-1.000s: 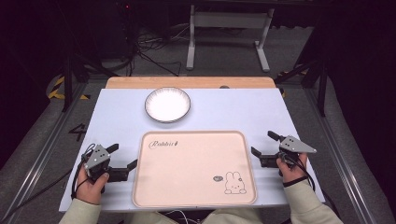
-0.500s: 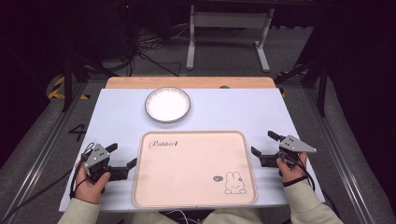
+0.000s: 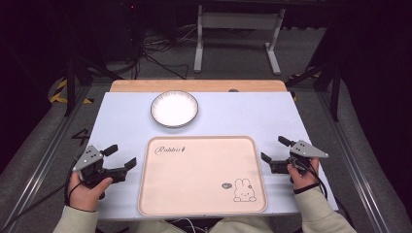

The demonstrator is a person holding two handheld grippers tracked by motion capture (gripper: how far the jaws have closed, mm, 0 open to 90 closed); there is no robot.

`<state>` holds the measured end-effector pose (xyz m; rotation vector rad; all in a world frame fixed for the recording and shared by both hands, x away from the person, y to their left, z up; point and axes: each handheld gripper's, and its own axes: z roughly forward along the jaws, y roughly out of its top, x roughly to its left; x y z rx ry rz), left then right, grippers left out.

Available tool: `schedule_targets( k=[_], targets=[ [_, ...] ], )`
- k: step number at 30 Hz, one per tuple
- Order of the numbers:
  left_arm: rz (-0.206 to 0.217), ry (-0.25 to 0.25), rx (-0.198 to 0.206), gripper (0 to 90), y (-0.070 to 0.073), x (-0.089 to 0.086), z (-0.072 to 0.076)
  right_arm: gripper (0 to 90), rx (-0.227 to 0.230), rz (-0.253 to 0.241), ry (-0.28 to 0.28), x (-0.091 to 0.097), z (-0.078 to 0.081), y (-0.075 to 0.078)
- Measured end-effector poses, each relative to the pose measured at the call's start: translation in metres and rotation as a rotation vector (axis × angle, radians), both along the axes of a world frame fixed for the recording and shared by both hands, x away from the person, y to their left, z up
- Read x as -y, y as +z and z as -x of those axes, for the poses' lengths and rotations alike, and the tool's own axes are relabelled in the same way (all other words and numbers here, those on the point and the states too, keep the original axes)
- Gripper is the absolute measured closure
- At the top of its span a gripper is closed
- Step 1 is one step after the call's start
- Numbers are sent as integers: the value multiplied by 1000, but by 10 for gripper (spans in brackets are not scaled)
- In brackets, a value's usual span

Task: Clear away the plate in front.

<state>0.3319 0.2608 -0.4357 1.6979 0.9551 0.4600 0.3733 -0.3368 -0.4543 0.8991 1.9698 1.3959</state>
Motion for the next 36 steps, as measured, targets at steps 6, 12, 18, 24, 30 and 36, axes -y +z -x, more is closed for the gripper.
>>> schedule_targets(
  k=[6,12,18,24,30,36],
  targets=[
    [22,2,1,97,9,-3,1,40,-5,3,1,-1,0,0],
    [179,-58,-17,91,15,-7,-2,41,-6,3,2,0,0,0],
    [157,-31,19,86,17,-10,-3,42,-5,4,4,0,0,0],
    [94,40,63,27,22,-8,-3,43,-6,5,5,-1,0,0],
    [126,75,33,51,29,-10,-10,43,-5,4,7,-1,0,0],
    [60,35,27,79,36,-5,-18,43,-6,4,6,-1,0,0]
  ],
)
